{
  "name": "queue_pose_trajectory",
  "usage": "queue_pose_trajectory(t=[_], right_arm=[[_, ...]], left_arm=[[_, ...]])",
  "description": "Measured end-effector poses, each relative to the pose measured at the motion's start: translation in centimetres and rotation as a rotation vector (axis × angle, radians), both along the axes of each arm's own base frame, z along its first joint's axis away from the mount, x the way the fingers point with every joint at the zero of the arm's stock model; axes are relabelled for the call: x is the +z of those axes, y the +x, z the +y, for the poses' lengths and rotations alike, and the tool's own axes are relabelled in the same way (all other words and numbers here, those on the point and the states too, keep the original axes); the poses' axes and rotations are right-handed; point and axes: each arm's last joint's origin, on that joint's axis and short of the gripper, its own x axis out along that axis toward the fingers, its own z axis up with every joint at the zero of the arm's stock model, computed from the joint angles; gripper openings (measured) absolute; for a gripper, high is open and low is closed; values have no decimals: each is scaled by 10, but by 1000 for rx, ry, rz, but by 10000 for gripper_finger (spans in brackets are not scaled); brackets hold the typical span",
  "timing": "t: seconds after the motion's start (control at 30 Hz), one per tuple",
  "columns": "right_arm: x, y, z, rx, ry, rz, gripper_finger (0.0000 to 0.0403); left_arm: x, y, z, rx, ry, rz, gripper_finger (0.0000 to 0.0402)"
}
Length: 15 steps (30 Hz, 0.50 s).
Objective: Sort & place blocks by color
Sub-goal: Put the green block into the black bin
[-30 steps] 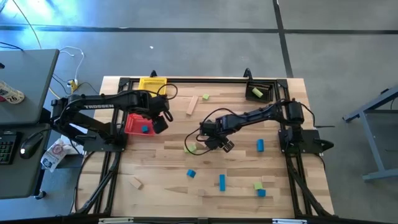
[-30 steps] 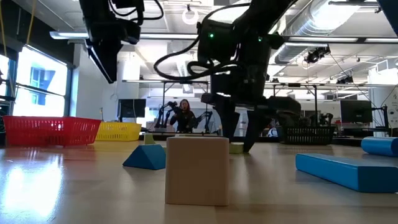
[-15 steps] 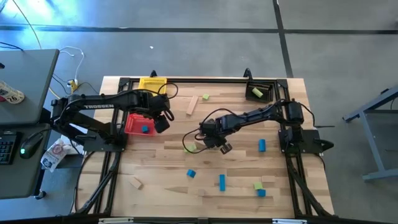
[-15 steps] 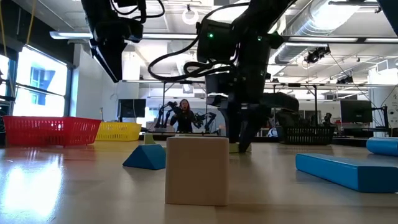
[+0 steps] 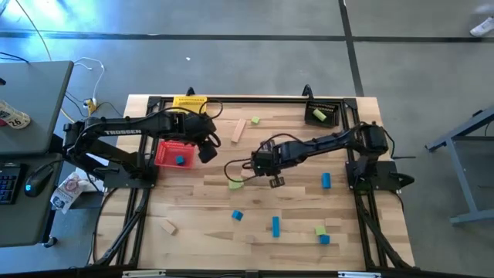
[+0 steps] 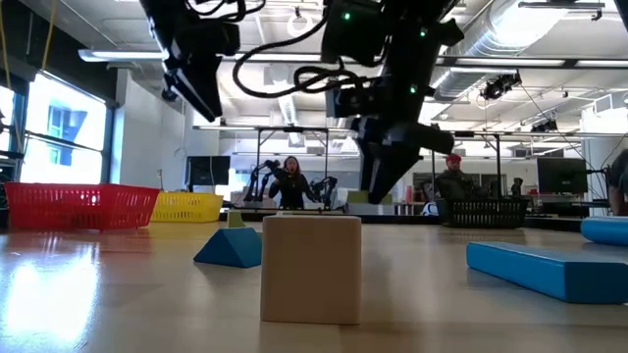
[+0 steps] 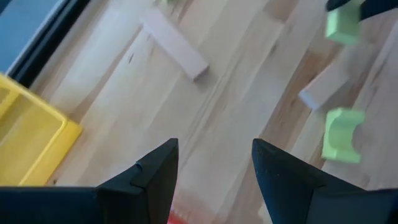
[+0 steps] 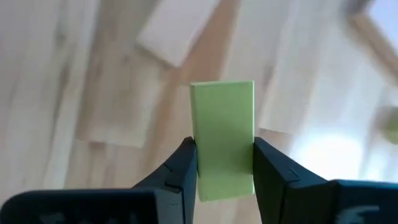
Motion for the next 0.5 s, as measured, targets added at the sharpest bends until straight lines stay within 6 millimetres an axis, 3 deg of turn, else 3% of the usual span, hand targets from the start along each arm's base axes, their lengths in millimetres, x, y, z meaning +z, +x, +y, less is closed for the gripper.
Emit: queue_pose_trajectory(t=[0.23, 0.5], right_arm=[[23, -7, -7, -172, -182, -93, 91], [35, -16, -34, -467, -425, -177, 91]], left_arm=[[5, 7, 2, -37, 39, -78, 188], [5, 8, 2, -42, 41, -87, 188]])
